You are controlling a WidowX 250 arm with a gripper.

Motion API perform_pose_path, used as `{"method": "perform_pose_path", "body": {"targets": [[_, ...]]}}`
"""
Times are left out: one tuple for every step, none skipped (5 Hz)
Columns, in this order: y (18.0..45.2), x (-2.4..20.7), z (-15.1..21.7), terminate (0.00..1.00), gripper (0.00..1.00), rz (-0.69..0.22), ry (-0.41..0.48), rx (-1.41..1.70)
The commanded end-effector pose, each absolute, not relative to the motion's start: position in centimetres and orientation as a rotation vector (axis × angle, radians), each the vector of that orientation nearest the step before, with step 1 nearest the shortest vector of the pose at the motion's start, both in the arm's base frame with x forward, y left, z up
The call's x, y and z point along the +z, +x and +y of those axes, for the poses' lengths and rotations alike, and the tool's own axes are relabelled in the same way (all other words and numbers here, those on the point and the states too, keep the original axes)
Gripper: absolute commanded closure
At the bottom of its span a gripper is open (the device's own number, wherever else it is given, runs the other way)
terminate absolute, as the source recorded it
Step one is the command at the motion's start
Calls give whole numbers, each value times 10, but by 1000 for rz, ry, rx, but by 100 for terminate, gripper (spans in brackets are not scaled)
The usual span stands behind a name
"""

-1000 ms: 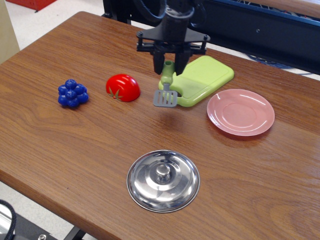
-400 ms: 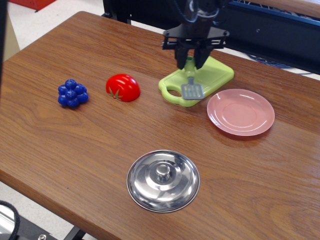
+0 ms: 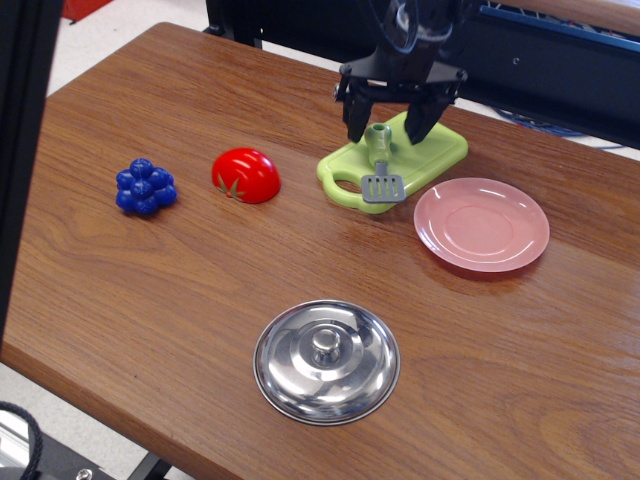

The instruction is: Put spatula on cutting board

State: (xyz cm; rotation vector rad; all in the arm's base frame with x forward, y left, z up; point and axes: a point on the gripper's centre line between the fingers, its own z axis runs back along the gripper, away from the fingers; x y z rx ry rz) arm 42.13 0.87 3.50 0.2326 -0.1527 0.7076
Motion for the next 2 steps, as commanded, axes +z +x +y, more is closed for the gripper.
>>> {"method": "perform_pose_path", "body": {"targets": [[471, 92, -7, 0, 0, -212, 167, 725], [477, 115, -16, 0, 0, -214, 121, 709]]}}
